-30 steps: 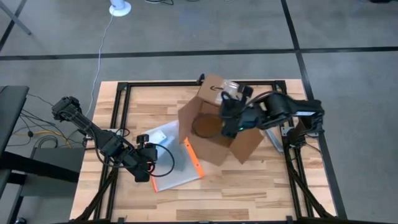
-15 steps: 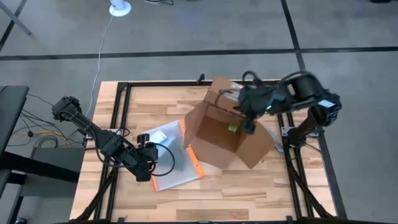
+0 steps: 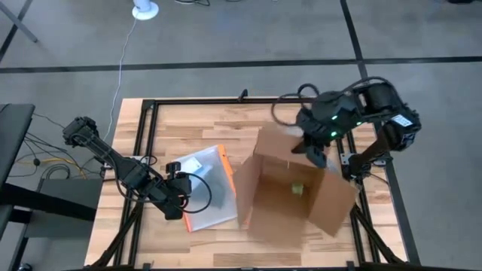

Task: Unpack boxes
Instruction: Put the green charger adapter into the white zip bag

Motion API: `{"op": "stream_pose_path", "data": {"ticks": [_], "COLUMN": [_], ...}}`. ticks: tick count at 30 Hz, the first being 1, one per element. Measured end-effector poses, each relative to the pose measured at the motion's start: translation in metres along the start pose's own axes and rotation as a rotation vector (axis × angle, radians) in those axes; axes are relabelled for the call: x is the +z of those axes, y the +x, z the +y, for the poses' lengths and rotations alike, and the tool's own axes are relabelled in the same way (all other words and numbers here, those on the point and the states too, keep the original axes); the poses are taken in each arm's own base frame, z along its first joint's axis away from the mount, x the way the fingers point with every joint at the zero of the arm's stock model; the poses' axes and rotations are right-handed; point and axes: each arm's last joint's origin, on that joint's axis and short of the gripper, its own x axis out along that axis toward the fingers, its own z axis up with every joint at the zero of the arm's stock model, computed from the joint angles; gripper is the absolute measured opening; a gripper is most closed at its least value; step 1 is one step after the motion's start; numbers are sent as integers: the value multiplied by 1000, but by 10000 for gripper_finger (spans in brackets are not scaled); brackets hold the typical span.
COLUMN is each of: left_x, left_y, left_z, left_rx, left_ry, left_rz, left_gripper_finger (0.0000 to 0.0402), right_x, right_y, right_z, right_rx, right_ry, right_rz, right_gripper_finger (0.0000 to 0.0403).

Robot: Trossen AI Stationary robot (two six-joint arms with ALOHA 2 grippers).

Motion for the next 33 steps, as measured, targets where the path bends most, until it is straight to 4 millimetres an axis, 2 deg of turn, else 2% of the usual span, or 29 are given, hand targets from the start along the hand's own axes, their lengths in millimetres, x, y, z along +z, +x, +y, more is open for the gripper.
{"op": "stream_pose_path", "data": {"ticks": [7,19,23,26,33], "left_x": [0,0,-1,-2,-1], "left_y": [0,0,0,0,1], "left_z": [0,0,0,0,2], "left_rx": [1,-5,-14,-16,-15], "left_ry": [2,13,41,62,118], "left_rz": [2,9,19,30,31], "left_gripper_finger": [153,153,153,153,154], "right_x": [3,0,-7,-13,-13], "right_y": [38,136,147,155,152], "right_z": [1,-23,-37,-47,-62], "right_rx": [75,155,111,1,-204], "right_ry": [8,-26,-13,-7,-25], "right_rz": [78,149,196,227,209], "right_gripper_finger": [0,0,0,9,74]}}
